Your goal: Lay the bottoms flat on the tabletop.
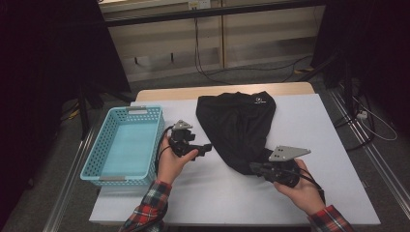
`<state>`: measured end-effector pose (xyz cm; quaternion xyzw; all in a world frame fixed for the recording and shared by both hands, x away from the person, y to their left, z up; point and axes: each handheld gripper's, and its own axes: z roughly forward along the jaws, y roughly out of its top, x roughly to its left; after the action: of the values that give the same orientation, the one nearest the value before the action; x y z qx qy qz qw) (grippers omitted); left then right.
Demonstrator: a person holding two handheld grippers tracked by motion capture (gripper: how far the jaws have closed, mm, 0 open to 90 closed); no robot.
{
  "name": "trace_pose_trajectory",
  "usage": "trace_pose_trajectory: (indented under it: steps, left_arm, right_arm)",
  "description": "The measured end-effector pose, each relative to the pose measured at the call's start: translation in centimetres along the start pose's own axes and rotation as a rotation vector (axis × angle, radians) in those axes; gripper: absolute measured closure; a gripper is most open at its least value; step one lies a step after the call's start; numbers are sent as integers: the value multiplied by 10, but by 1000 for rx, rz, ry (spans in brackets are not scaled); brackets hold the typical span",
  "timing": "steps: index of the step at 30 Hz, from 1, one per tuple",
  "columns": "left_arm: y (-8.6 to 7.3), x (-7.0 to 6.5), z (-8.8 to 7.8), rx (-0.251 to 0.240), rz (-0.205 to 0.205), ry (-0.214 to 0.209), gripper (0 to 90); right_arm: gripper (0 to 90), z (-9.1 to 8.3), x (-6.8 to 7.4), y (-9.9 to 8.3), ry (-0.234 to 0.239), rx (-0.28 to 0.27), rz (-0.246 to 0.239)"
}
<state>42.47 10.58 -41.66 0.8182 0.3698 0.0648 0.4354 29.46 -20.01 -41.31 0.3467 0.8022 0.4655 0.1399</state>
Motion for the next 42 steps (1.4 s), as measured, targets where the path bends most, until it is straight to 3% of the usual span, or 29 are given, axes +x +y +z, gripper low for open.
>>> trace_pose_trajectory:
  steps: [3,5,7,12,17,21,26,28,32,36,40,42]
  left_arm:
    - [0,-1,0,1,0,-4,147]
    - [-1,-1,1,4,-3,-7,147]
    - [-1,-1,2,11,-2,-8,147]
    - [-2,-4,8,19,2,-12,149]
    - [-5,-10,17,40,14,-20,153]
    - [-8,-14,23,37,21,-21,184]
    - [-10,-23,32,49,39,-28,204]
    - [-11,-26,36,56,53,-32,204]
    - [-10,-31,41,63,55,-40,201]
    - [-10,-33,43,68,60,-48,199]
    - [-9,-33,44,68,66,-51,200]
    - [-9,-35,46,57,65,-55,200]
  right_arm:
    - [900,-7,2,6,21,-49,17]
    - [894,-9,3,8,43,-52,11]
    - [783,-9,1,7,27,-66,28]
    - [664,-14,-17,5,-70,-73,65]
    - [573,-8,-37,-4,-151,-29,99]
    - [540,2,-49,-9,-217,25,90]
    - [526,10,-68,-11,-269,36,136]
    - [526,17,-72,-13,-245,38,181]
    - [542,29,-75,-13,-258,58,181]
    - [673,36,-78,-12,-267,80,180]
    - [795,39,-80,-15,-228,101,192]
    - [807,38,-83,-15,-214,91,199]
